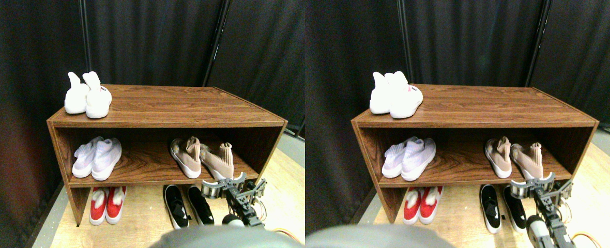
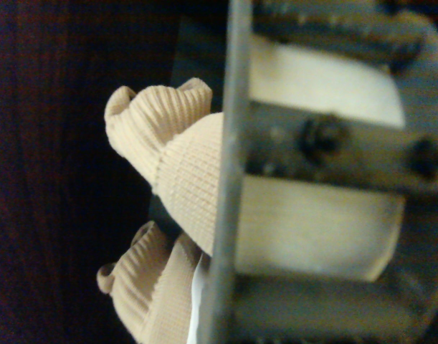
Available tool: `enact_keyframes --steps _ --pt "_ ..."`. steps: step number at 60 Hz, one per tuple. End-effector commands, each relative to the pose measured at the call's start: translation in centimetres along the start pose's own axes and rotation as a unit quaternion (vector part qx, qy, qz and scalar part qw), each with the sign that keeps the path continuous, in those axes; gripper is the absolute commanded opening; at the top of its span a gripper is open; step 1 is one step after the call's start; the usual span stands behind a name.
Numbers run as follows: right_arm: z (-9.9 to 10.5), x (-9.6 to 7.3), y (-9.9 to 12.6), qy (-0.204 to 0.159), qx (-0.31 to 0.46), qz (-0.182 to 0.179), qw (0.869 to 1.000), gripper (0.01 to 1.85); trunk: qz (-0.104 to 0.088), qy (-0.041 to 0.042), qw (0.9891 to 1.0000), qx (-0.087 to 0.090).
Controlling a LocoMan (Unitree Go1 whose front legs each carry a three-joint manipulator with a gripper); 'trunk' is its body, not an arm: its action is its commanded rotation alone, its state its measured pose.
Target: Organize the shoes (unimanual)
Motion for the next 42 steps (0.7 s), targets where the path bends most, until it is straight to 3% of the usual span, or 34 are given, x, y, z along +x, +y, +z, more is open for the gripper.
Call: enact_keyframes --steps 1,19,25,34,36,42 --pt "0.1 0.9 -0.3 -0.002 0.002 0.003 1.0 1.48 0.005 0.0107 0.9999 -0.011" --pt "0.1 1.5 -1.4 -0.004 -0.001 -0.003 1.0 1.45 0.007 0.0125 0.9998 -0.012" --pt "0.3 0.2 -0.6 -0.003 -0.007 0.0 1.0 1.44 0.007 0.0127 0.9998 -0.012" --pt "0.6 -2.7 0.8 0.006 -0.024 0.019 1.0 1.59 0.006 0.011 0.9999 -0.01" --pt "0.8 -3.4 1.1 0.026 -0.033 0.032 0.999 1.63 0.005 0.0108 0.9999 -0.01" --pt "1.0 -4.8 1.6 0.036 -0.033 0.044 0.998 1.59 0.003 0.0086 0.9999 -0.008"
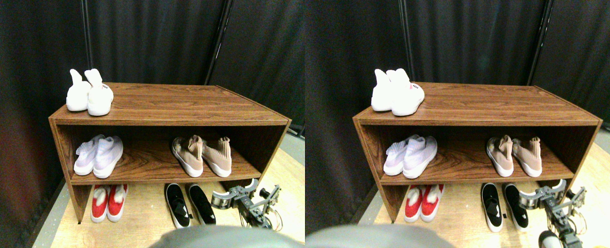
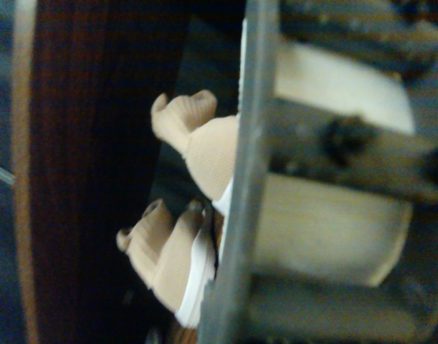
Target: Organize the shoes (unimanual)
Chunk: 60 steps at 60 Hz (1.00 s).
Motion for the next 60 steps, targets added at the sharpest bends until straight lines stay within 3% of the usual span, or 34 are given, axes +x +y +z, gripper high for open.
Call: enact_keyframes --steps 1,18,21,22,24,25,26,28,29,30,32,40,45,60 --pt "0.2 -1.7 1.6 0.015 -0.006 0.039 0.999 1.55 0.0 0.0045 0.9999 -0.01" --pt "2.2 -5.1 2.7 0.035 -0.032 0.058 0.997 1.58 -0.002 0.0011 1.0 -0.008" --pt "3.0 -5.7 3.1 0.038 -0.038 0.066 0.996 1.5 -0.002 0.0014 1.0 -0.008" --pt "3.2 -5.8 3.1 0.036 -0.039 0.067 0.996 1.45 -0.002 0.0013 1.0 -0.008" --pt "3.8 -5.9 3.3 0.015 -0.052 0.075 0.996 1.07 -0.003 0.0008 1.0 -0.007" --pt "3.8 -5.9 3.3 0.015 -0.052 0.075 0.996 1.07 -0.003 0.0005 1.0 -0.008" --pt "4.2 -5.9 3.4 0.006 -0.059 0.078 0.995 0.86 -0.003 0.0005 1.0 -0.008" --pt "4.4 -5.9 3.4 0.001 -0.061 0.082 0.995 0.76 -0.003 0.0003 1.0 -0.008" --pt "4.9 -5.8 3.6 -0.028 -0.071 0.089 0.993 0.38 -0.003 -0.0006 1.0 -0.007" --pt "5.2 -5.7 3.7 -0.04 -0.074 0.088 0.993 0.21 -0.003 -0.0007 1.0 -0.007" --pt "5.7 -5.5 3.8 -0.051 -0.084 0.092 0.991 0.06 -0.003 0.0002 1.0 -0.007" --pt "7.4 -4.4 3.6 -0.063 -0.106 0.116 0.986 0.06 -0.003 0.001 1.0 -0.007" --pt "8.6 -3.4 3.6 -0.093 -0.119 0.107 0.983 0.06 -0.002 0.0015 1.0 -0.006" --pt "9.9 1.1 2.3 -0.111 -0.112 0.077 0.984 0.06 0.001 0.0038 0.9999 -0.011"
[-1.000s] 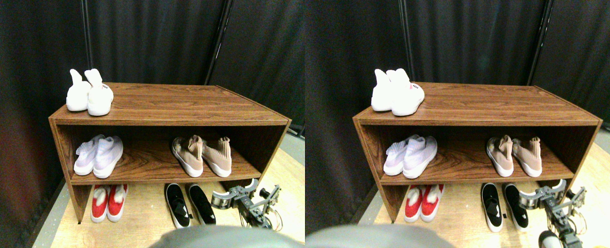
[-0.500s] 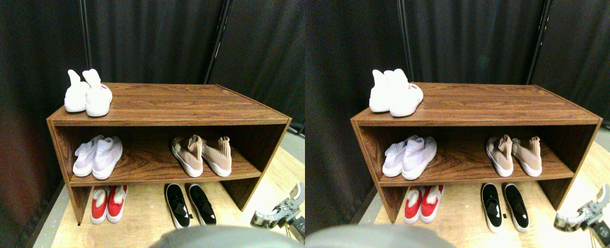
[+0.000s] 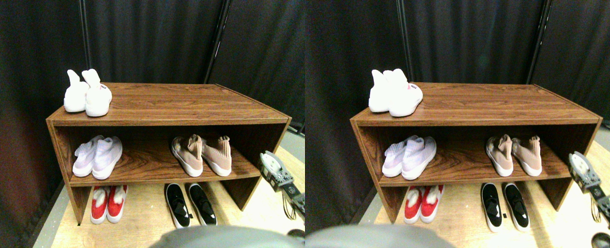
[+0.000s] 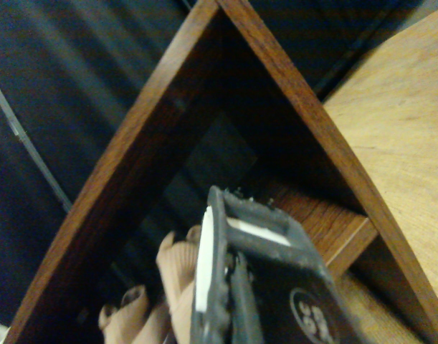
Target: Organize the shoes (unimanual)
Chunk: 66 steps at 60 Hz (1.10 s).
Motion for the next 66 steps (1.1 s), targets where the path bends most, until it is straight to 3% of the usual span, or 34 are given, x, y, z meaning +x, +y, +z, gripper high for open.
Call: enact_keyframes --steps 1,24,28,34,51,66 --pt "-0.2 1.3 -0.4 -0.017 -0.005 -0.001 1.0 0.06 0.003 0.0036 0.9999 -0.013" --pt "-2.3 7.0 -3.8 -0.018 0.043 -0.061 0.997 0.06 0.011 0.0036 0.9998 -0.018" --pt "-2.7 7.6 -4.1 -0.034 0.054 -0.077 0.995 0.06 0.013 0.0047 0.9997 -0.019" --pt "-3.3 8.3 -4.7 -0.025 0.042 -0.082 0.995 0.06 0.016 0.0056 0.9997 -0.02" --pt "-6.4 7.3 -3.5 0.001 0.047 -0.096 0.994 0.06 0.02 0.0085 0.9993 -0.029" --pt "-10.1 5.2 -1.6 0.064 0.073 -0.093 0.991 0.06 0.033 0.006 0.9984 -0.046"
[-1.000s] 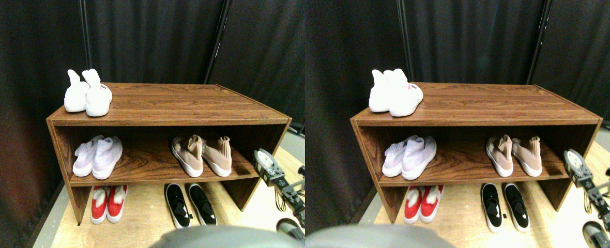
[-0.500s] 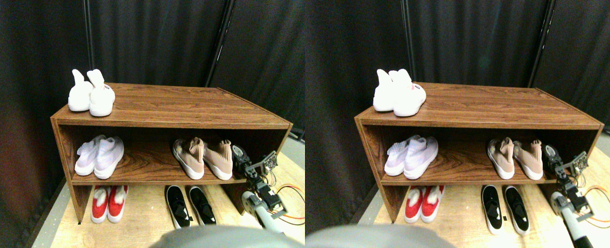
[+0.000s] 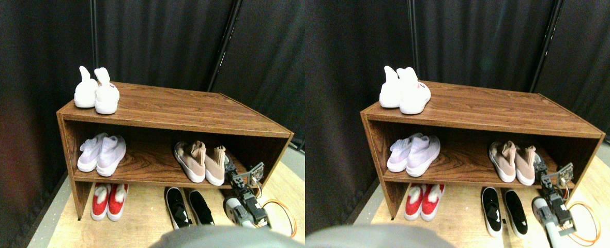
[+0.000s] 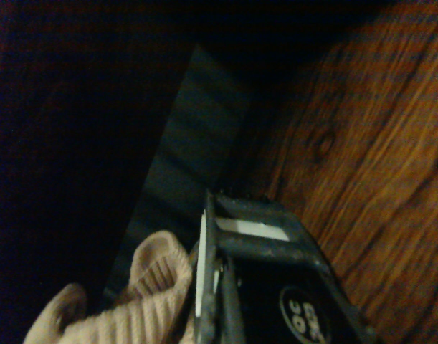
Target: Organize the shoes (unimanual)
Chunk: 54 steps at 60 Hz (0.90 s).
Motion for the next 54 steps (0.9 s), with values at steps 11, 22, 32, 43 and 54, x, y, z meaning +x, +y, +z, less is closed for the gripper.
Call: enact_keyframes --steps 11,22,32,43,54 --pt "-2.7 -1.2 0.0 0.041 0.013 -0.02 0.999 0.06 0.02 0.0084 0.9995 -0.023" --pt "-1.8 -0.6 -0.7 0.005 -0.022 -0.027 0.999 0.06 0.021 0.0062 0.9995 -0.022" --pt "1.0 0.5 -2.0 -0.053 -0.076 -0.043 0.995 0.06 0.015 0.0001 0.9998 -0.015" --pt "3.3 0.8 -1.6 -0.062 -0.056 -0.024 0.996 0.06 0.003 -0.0028 1.0 -0.004" --pt "3.1 -1.8 0.8 -0.032 -0.055 0.015 0.998 0.06 -0.002 -0.0026 1.0 0.002"
